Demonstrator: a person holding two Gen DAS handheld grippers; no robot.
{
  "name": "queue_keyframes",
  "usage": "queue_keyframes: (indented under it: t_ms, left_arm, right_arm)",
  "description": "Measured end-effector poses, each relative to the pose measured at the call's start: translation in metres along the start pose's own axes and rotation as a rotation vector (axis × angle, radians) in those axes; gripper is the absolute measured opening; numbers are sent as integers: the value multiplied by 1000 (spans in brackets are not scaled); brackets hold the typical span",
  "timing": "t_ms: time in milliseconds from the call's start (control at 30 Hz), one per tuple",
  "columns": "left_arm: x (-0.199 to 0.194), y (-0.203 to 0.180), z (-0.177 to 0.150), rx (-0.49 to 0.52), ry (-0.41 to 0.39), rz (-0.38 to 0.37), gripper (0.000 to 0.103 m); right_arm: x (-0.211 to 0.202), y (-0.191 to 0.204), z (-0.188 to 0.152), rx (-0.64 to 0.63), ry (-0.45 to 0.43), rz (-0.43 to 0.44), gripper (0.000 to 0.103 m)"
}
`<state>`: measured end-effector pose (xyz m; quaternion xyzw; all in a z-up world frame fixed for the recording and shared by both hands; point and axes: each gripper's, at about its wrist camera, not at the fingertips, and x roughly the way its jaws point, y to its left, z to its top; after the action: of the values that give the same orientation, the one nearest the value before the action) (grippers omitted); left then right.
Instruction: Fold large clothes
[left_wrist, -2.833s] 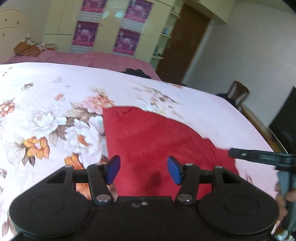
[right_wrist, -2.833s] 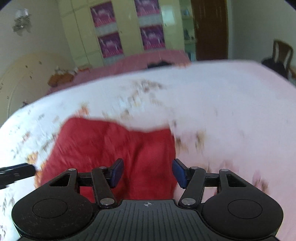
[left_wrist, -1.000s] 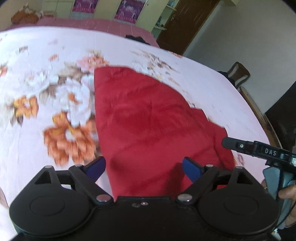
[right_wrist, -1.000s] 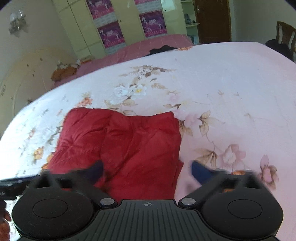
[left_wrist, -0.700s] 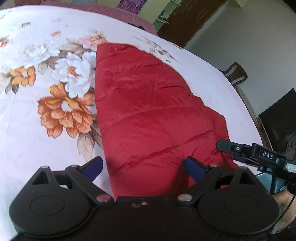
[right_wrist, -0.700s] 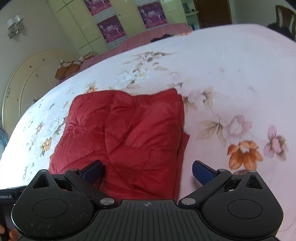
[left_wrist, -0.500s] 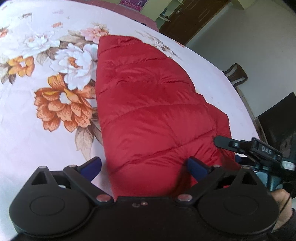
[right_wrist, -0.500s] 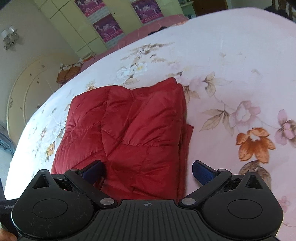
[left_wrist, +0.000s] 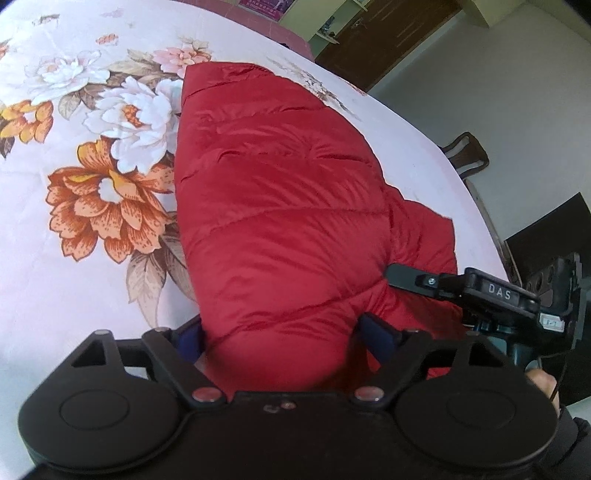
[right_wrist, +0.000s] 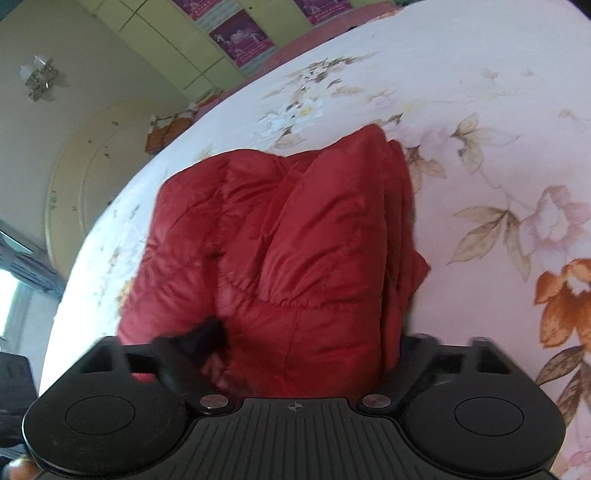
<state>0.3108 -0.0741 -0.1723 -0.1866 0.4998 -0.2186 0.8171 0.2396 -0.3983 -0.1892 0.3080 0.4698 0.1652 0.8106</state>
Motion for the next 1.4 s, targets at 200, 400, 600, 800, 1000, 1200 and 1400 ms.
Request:
queue_keyframes:
  t_ms: [200,400,600,800,1000,1200,1400]
  left_arm:
    - [-9,-17,3,58,-31,46,71]
    - [-32,-28,14,115,-86,66,67]
    - [-70,-12,33,131,-145,94,67]
    - [-121,36,55,136,-213,119,67]
    - [-176,117,82,154,-244,108,67]
    - [-216,193,106,150,-252,151,67]
    - [-236,245,123,141,-266,195,67]
  right_arm:
    - [-10,16,1,-27,-6,23,41]
    - [-19,39,6,-35,-29,53,37]
    - [-8,83,13,-57,-57,103,37]
    - [31,152,14,-85,-80,140,37]
    - [87,238,2,-88,-111,141,37]
    - [163,309,-9,-81,-89,151,37]
    - [229,361,-13,-105,-54,156,37]
